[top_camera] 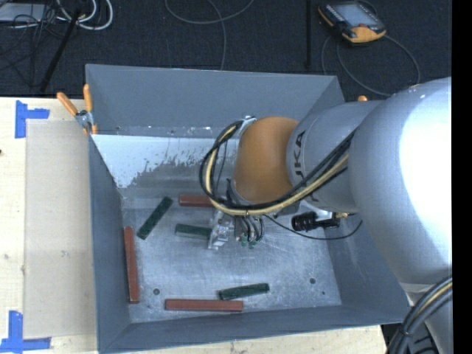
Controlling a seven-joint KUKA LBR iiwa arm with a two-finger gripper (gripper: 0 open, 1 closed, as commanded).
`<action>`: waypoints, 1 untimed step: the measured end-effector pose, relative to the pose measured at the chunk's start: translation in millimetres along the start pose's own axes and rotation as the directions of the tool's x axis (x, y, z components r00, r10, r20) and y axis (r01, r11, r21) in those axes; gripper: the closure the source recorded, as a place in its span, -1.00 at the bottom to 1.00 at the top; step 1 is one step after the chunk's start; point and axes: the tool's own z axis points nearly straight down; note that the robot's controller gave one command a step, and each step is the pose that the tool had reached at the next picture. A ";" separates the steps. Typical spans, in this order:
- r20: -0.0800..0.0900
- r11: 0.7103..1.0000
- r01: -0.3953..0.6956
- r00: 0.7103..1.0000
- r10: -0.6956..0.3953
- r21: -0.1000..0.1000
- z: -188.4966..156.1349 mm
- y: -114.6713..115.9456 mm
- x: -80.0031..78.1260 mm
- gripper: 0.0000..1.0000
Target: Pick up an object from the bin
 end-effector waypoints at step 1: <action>-0.023 1.000 0.002 1.000 -0.002 0.007 -13.8 -1.0 3.7 1.00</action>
Offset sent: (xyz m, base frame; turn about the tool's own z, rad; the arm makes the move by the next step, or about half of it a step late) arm 0.0000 0.0001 0.1117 -0.0002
